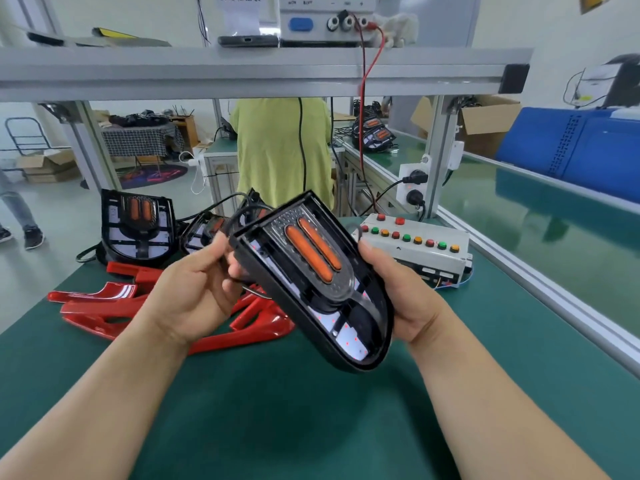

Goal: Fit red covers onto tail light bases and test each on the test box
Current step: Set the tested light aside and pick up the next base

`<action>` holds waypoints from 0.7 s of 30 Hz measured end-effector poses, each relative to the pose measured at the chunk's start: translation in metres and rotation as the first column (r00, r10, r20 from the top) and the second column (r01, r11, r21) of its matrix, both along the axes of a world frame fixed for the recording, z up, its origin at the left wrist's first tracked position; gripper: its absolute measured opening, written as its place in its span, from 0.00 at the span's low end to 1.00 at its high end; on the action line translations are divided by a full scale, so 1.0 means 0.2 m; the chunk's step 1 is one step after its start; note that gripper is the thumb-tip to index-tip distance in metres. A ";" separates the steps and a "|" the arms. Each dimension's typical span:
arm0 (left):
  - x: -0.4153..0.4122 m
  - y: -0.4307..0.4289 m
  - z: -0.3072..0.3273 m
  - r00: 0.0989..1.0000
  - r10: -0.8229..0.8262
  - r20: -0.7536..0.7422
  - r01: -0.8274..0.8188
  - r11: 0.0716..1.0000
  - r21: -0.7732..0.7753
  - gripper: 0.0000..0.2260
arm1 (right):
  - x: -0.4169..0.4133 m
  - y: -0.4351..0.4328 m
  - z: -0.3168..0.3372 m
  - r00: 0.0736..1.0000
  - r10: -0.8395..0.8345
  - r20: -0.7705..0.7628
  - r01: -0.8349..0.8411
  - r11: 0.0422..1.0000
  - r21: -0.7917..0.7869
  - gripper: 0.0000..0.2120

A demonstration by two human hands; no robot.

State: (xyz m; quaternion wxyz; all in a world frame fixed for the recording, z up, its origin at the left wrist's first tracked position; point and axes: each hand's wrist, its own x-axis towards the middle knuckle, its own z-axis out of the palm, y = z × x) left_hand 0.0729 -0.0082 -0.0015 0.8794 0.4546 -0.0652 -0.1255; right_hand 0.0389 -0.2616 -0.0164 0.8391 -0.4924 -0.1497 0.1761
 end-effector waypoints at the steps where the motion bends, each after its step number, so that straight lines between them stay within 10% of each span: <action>1: -0.01 0.00 0.00 0.999 -0.047 -0.021 0.048 0.998 0.042 0.02 | 0.00 0.00 0.00 1.000 0.008 0.003 -0.008 1.000 0.000 0.22; 5: -0.01 0.03 -0.03 0.995 -0.097 -0.020 0.098 0.934 0.343 0.05 | -0.01 -0.04 0.00 0.999 0.033 -0.018 -0.033 0.999 0.019 0.22; 9: -0.02 0.06 -0.06 0.983 -0.183 -0.016 0.137 0.674 0.726 0.07 | -0.02 -0.07 0.00 0.997 0.077 -0.024 -0.078 0.996 -0.038 0.18; 16: -0.05 0.07 -0.02 0.957 -0.265 -0.118 0.245 0.521 0.818 0.27 | -0.04 -0.09 0.00 0.991 0.134 -0.015 -0.123 0.852 -0.509 0.21; 21: -0.06 0.04 0.00 0.973 -0.195 0.123 -0.052 0.335 0.941 0.22 | -0.06 -0.09 0.02 0.985 0.169 -0.042 -0.159 0.771 -0.617 0.15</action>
